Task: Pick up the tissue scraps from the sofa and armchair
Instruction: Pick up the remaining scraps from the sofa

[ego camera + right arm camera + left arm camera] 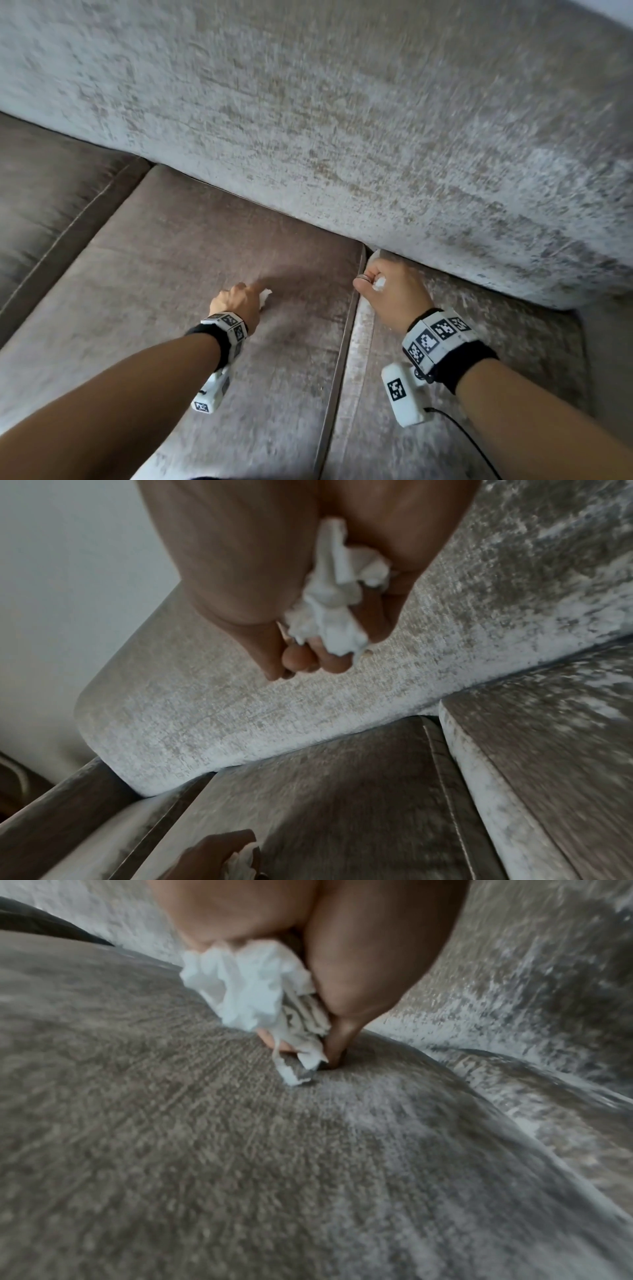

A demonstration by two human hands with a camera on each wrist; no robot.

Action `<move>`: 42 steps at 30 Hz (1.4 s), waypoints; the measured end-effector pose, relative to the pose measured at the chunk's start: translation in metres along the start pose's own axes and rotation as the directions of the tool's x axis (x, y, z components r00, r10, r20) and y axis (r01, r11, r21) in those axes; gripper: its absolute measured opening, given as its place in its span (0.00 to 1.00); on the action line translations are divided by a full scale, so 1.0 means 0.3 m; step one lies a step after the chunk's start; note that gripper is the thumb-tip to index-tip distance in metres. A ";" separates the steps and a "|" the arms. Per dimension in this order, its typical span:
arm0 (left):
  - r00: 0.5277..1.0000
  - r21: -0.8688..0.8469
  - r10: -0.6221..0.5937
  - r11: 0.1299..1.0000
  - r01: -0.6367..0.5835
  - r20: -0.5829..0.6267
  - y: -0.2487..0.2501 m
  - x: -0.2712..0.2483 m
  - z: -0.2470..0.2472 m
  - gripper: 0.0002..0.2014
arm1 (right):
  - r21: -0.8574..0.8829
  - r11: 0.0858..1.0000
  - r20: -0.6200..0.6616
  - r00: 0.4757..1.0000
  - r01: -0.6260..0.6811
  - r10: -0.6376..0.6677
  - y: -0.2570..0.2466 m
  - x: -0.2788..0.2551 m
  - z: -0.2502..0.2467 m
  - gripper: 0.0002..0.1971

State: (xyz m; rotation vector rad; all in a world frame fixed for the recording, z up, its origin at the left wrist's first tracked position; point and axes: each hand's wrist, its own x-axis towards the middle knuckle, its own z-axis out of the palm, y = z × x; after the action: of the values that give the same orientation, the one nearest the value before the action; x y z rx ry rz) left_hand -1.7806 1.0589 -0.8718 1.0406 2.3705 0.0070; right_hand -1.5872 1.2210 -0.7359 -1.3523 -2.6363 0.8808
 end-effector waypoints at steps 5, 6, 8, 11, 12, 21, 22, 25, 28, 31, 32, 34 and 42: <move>0.999 -0.050 -0.032 0.998 0.032 -0.001 0.027 -0.030 -0.024 0.12 | 0.051 0.997 -0.011 0.999 -0.050 0.050 0.018 -0.014 -0.034 0.10; 1.000 -0.064 -0.030 0.998 0.030 -0.008 0.039 -0.038 -0.038 0.12 | 0.061 0.996 -0.020 0.998 -0.062 0.063 0.024 -0.020 -0.051 0.10; 0.999 -0.082 -0.029 0.996 0.028 -0.014 0.077 -0.054 -0.082 0.14 | 0.070 0.995 -0.030 0.997 -0.073 0.075 0.039 -0.037 -0.097 0.10; 1.000 -0.110 -0.010 0.994 0.008 -0.021 0.178 -0.075 -0.175 0.19 | 0.046 0.986 -0.018 0.986 -0.163 0.164 0.092 -0.061 -0.190 0.10; 1.000 -0.117 0.001 0.993 -0.003 -0.015 0.226 -0.083 -0.212 0.20 | 0.051 0.976 -0.020 0.977 -0.210 0.212 0.121 -0.069 -0.226 0.09; 0.988 -0.312 0.153 0.941 -0.134 0.037 0.837 -0.107 -0.376 0.12 | 0.027 0.868 -0.136 0.858 -0.496 0.495 0.609 -0.179 -0.571 0.09; 0.985 -0.326 0.170 0.933 -0.152 0.026 0.913 -0.108 -0.374 0.12 | 0.030 0.852 -0.151 0.840 -0.523 0.521 0.685 -0.186 -0.598 0.09; 0.978 -0.302 0.207 0.933 -0.195 0.009 1.110 -0.096 -0.326 0.12 | 0.062 0.780 -0.163 0.764 -0.623 0.624 0.908 -0.215 -0.655 0.12; 0.971 -0.230 0.236 0.944 -0.235 -0.024 1.268 -0.078 -0.262 0.13 | 0.052 0.735 -0.131 0.725 -0.677 0.677 1.103 -0.221 -0.665 0.13; 0.969 -0.199 0.243 0.949 -0.246 -0.041 1.405 -0.059 -0.196 0.14 | 0.074 0.719 -0.113 0.710 -0.691 0.695 1.237 -0.199 -0.657 0.13; 0.969 -0.206 0.247 0.947 -0.248 -0.029 1.441 -0.048 -0.172 0.14 | 0.086 0.717 -0.103 0.709 -0.692 0.697 1.270 -0.191 -0.647 0.12; 0.965 -0.215 0.260 0.942 -0.258 -0.017 1.511 -0.019 -0.126 0.14 | 0.096 0.715 -0.076 0.711 -0.692 0.699 1.330 -0.176 -0.620 0.12; 0.954 -0.238 0.300 0.926 -0.293 -0.008 1.670 0.042 0.001 0.15 | 0.044 0.758 0.103 0.757 -0.651 0.645 1.506 -0.186 -0.445 0.12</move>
State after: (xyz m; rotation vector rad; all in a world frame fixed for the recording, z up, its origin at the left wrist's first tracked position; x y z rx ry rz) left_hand -1.4469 1.4186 -0.7701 1.2583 2.1009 0.3759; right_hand -1.1833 1.4462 -0.8423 -2.3120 -2.1301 1.0907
